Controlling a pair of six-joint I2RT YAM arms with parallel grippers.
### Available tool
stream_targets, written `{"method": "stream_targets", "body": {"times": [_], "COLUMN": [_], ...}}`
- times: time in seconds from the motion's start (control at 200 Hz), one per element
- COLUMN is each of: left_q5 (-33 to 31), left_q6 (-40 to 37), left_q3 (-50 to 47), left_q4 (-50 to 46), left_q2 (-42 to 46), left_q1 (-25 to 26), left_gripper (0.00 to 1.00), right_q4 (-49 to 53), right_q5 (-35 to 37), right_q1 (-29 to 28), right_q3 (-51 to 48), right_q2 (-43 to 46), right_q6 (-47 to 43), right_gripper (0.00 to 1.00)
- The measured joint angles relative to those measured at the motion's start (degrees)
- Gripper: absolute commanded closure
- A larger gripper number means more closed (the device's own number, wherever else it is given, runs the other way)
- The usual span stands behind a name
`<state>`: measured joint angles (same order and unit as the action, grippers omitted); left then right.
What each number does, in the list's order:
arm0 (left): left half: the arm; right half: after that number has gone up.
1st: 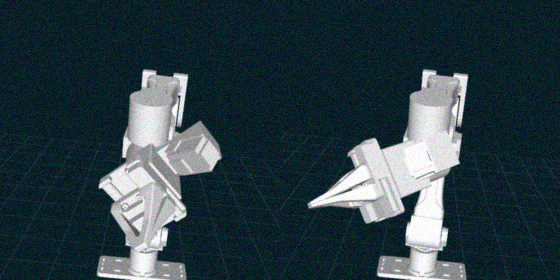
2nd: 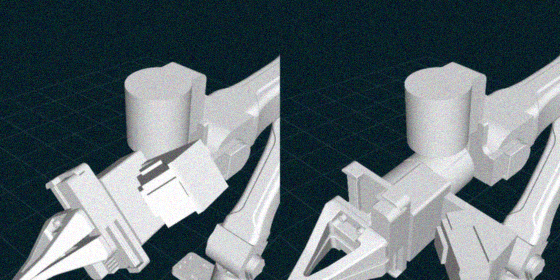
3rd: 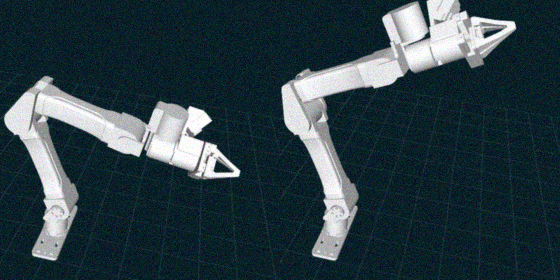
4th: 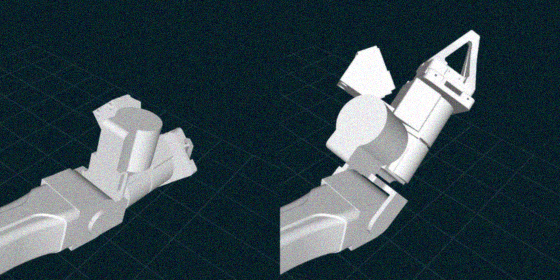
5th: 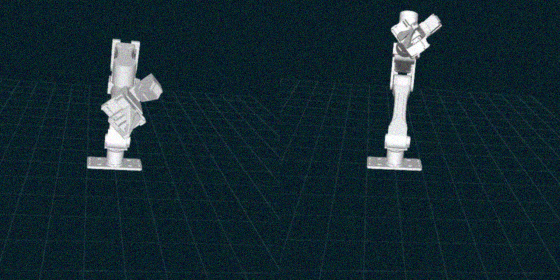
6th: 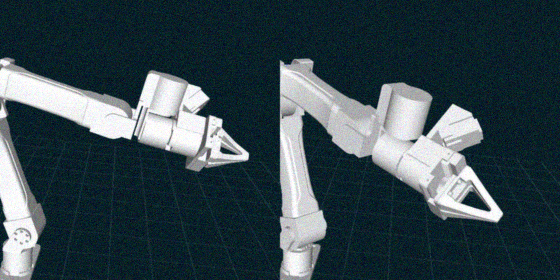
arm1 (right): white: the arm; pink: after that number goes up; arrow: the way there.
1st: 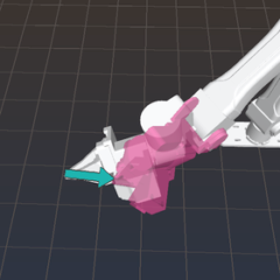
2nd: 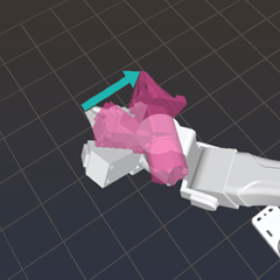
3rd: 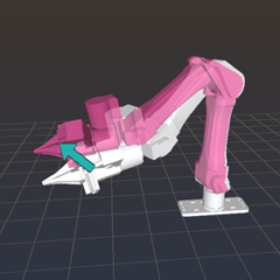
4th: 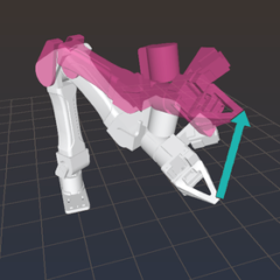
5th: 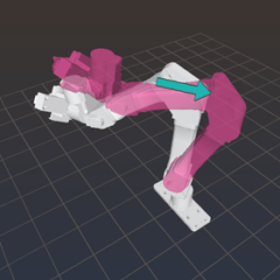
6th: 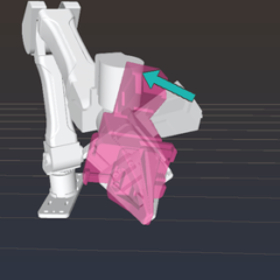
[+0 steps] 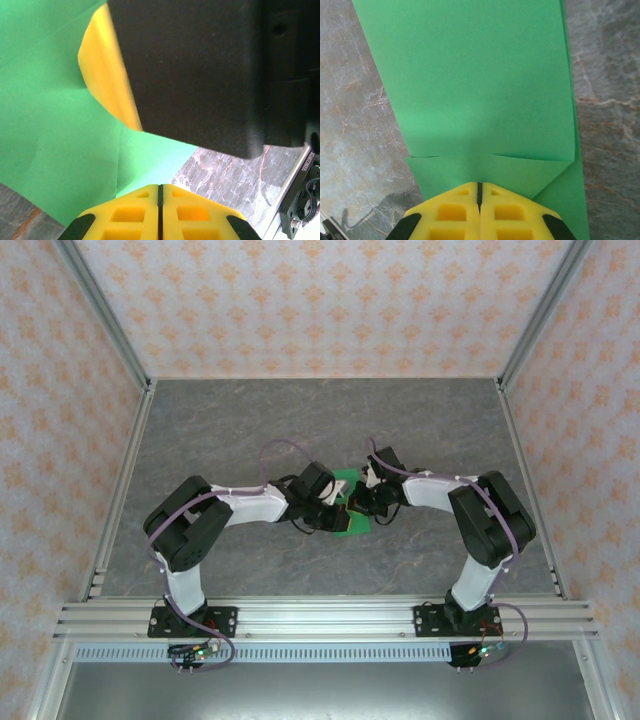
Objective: Fold a paper plane with a square sheet of paper (fold left side to right side)
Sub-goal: Fold the triangle a second time at the center of the table.
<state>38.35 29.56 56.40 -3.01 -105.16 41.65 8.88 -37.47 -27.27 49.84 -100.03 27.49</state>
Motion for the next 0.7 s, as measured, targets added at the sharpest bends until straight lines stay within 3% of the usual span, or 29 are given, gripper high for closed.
{"method": "stream_targets", "body": {"times": [0.701], "left_q5": [-1.53], "left_q6": [-0.68], "left_q3": [-2.25], "left_q4": [-1.38], "left_q2": [0.0], "left_q1": [0.0], "left_gripper": [0.94], "right_q4": [1.38], "right_q5": [0.22], "right_q1": [-0.09], "right_q3": [0.85], "right_q2": [-0.33], "right_q6": [-0.98], "right_gripper": [1.0]}}
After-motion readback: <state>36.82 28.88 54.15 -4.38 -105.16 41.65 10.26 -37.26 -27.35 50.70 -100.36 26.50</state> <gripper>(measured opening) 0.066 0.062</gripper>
